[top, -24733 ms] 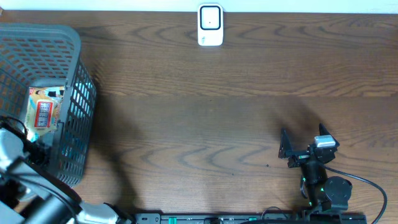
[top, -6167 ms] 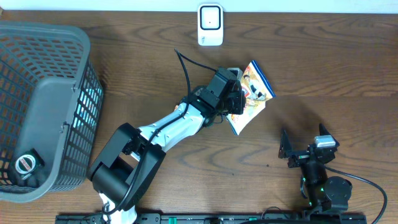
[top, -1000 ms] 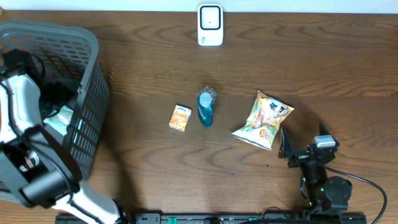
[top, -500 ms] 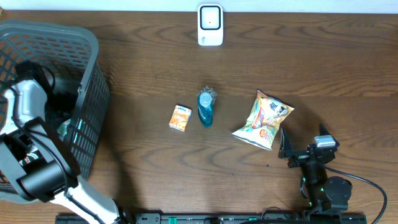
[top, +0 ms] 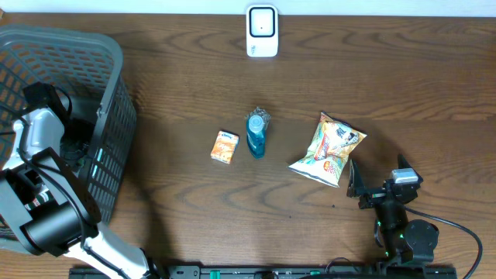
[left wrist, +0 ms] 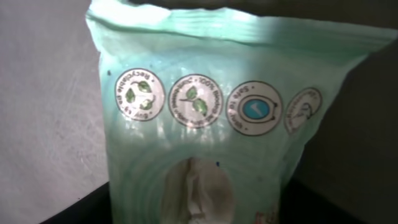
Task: Scan the item barcode
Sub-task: 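Carry the wipes pack toward the scanner and release it on the table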
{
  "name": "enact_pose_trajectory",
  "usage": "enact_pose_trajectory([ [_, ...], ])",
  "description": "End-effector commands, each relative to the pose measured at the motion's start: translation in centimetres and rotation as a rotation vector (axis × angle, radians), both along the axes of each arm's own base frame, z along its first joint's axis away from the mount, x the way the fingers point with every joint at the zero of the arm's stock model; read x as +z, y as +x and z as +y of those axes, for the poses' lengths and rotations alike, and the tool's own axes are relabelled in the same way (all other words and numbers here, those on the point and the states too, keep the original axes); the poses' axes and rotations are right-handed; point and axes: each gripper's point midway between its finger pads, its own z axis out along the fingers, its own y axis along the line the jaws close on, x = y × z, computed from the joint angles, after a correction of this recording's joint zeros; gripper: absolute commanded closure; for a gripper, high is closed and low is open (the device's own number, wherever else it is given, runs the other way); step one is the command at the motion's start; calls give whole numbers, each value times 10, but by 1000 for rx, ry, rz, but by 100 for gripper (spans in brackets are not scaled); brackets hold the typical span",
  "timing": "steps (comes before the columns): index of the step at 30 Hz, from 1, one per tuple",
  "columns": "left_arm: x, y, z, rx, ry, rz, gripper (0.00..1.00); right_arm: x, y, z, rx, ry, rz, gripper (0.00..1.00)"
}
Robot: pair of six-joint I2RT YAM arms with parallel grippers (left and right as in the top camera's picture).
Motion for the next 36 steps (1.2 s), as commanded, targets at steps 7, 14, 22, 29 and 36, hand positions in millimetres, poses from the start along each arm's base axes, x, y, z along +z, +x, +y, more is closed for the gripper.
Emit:
enact_pose_trajectory([
  [7,-6,-14,-2,-12,-4,65,56,0,0,2,7,0,0,1],
  [14,68,-8,12,-20,138,-60,67,0,0,2,7,0,0,1],
  [22,177,-16,6,16,285,-341,67,0,0,2,7,0,0,1],
  [29,278,-6,-66,-137,258,-743,67,0,0,2,7,0,0,1],
  [36,333,13,-174,-470,202,-988,67,0,0,2,7,0,0,1],
])
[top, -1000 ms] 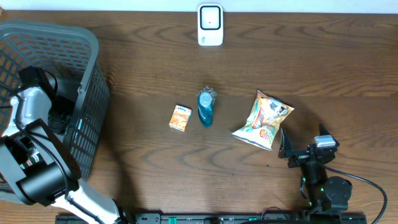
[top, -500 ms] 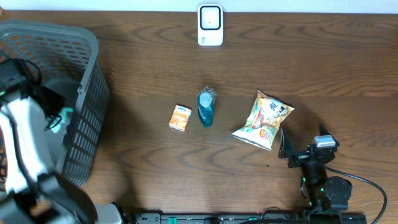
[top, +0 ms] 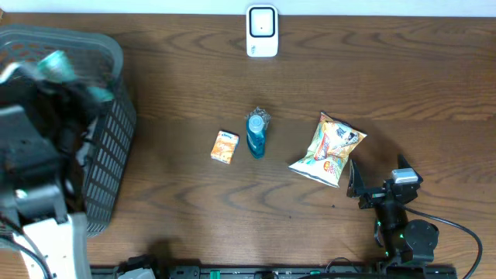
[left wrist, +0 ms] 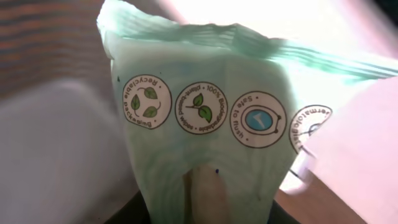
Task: Scan the item barcode
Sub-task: 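Carry the wipes pack toward the scanner and release it on the table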
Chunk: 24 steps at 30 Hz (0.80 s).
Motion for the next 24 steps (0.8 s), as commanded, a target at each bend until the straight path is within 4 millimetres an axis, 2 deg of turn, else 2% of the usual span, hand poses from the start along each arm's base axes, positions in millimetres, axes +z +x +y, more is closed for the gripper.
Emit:
enact_pose_trajectory([
  [1,16,13,-62,-198,23,-54,67,0,0,2,7,0,0,1],
  [3,5,20,-81,-222,75,-14,67,0,0,2,7,0,0,1],
  [6,-35,34,-112,-287,189,120,67,0,0,2,7,0,0,1],
  [9,-81,45,-134,-351,276,267,67,0,0,2,7,0,0,1],
  [11,-113,51,-136,-347,329,373,67,0,0,2,7,0,0,1],
  [16,-190,63,-126,-310,430,608,67,0,0,2,7,0,0,1],
  [21,-253,63,-122,-314,487,786,67,0,0,2,7,0,0,1],
  [24,-282,60,-121,-325,499,861,67,0,0,2,7,0,0,1],
])
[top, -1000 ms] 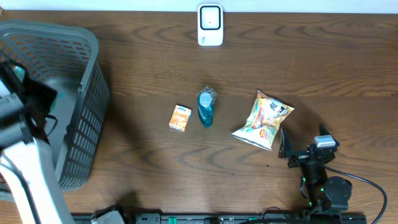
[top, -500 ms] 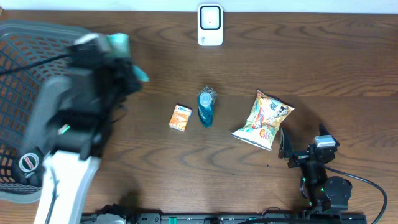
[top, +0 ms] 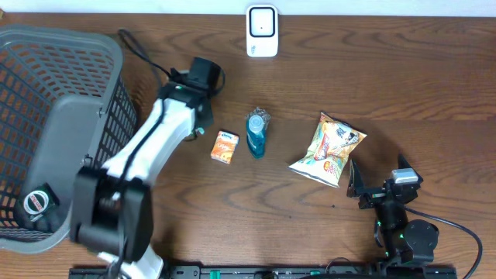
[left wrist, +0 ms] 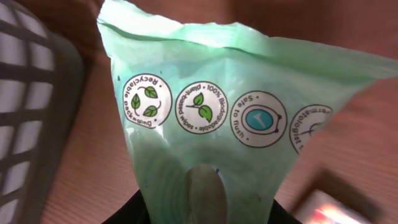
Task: Scan the item barcode
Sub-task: 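Carry the wipes pack toward the scanner and release it on the table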
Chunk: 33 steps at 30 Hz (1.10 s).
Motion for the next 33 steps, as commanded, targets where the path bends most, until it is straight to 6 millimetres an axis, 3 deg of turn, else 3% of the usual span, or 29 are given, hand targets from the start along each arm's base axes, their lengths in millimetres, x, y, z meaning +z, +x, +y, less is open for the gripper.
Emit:
enact_pose_trajectory([
  [1,-20,0,8,-5,68,51,67,0,0,2,7,0,0,1],
  [5,-41,-3,9,-39,94,114,67,0,0,2,7,0,0,1],
  [9,-52,-5,8,-196,135,165,67,0,0,2,7,0,0,1],
  [14,-53,-8,7,-298,149,204,67,0,0,2,7,0,0,1],
  [17,-47,-9,-2,-320,93,195,56,0,0,2,7,0,0,1],
  [19,-35,-7,-9,-327,55,163,39,0,0,2,7,0,0,1],
  [20,-27,-5,-11,-329,43,142,11,0,0,2,7,0,0,1],
  [21,-16,-4,-13,-331,31,112,1,0,0,2,7,0,0,1],
  [27,53,4,-16,-322,-13,-88,1,0,0,2,7,0,0,1],
  [28,61,4,-16,-320,-17,-113,15,0,0,2,7,0,0,1],
  [29,67,5,-16,-317,-22,-133,21,0,0,2,7,0,0,1],
  [33,104,3,-15,-311,-40,-233,22,0,0,2,7,0,0,1],
])
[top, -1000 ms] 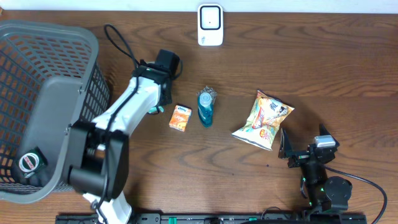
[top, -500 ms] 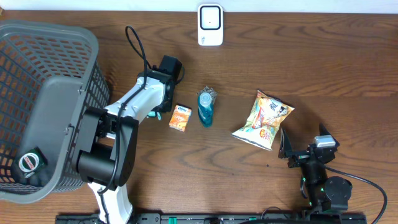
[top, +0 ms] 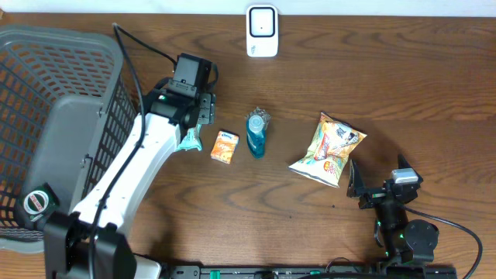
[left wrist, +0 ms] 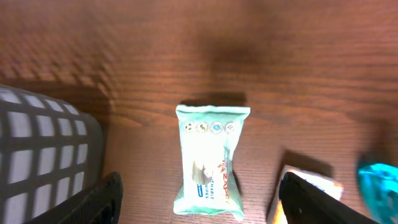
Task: Scan the item barcode
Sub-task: 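Carry the wipes pack toward the scanner and release it on the table, then reach the left gripper into the basket and grasp the green Zam-Buk tin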
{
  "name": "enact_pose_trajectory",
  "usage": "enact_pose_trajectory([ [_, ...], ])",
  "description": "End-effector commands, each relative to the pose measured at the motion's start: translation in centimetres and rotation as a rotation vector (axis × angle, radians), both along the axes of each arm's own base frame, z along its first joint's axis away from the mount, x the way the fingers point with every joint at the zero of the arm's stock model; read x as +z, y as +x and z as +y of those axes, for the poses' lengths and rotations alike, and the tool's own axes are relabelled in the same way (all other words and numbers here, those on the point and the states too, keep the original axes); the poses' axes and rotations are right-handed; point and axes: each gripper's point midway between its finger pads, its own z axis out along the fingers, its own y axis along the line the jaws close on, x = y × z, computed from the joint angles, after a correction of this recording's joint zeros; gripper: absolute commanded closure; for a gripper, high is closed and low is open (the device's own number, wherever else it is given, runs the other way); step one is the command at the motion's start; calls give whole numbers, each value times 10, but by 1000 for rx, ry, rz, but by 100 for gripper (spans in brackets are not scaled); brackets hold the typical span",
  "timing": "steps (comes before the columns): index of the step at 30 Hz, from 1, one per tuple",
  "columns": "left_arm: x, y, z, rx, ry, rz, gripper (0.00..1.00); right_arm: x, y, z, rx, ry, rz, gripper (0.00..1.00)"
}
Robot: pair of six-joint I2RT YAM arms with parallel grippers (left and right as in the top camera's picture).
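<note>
A mint-green wipes pack [left wrist: 210, 163] lies flat on the wooden table, label up, just left of the small orange box [left wrist: 303, 194]. From overhead only a corner of the wipes pack [top: 188, 142] shows past my left arm. My left gripper [left wrist: 205, 208] hangs above the pack, open wide, its fingers [left wrist: 93, 200] well clear on either side. In the overhead view the left gripper [top: 194, 124] sits between basket and orange box [top: 225, 146]. The white scanner [top: 262, 31] stands at the back edge. My right gripper [top: 356, 186] rests at the front right beside the chips bag.
A grey mesh basket [top: 105, 46] fills the left side, with a round item [top: 35, 203] in its corner. A blue bottle [top: 256, 133] lies right of the orange box, and a chips bag [top: 329, 149] lies further right.
My left gripper was shut on the wipes pack, held up close to the camera over the table. Now the pack lies on the table and the gripper is open above it.
My left gripper was down in the basket, shut on the green wipes pack. It then held the pack high over the basket, later over the table beside the orange box. Now the pack rests on the table, let go. The right arm stayed put.
</note>
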Motion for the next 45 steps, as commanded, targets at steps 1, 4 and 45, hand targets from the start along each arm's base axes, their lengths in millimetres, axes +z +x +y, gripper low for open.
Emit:
enact_pose_trajectory([
  [1,33,-2,1,-2,-33,-82,21,0,0,2,7,0,0,1],
  [4,95,-4,11,21,-82,-248,2,0,0,2,7,0,0,1],
  [45,-69,-198,345,1097,47,102,2,0,0,2,7,0,0,1],
])
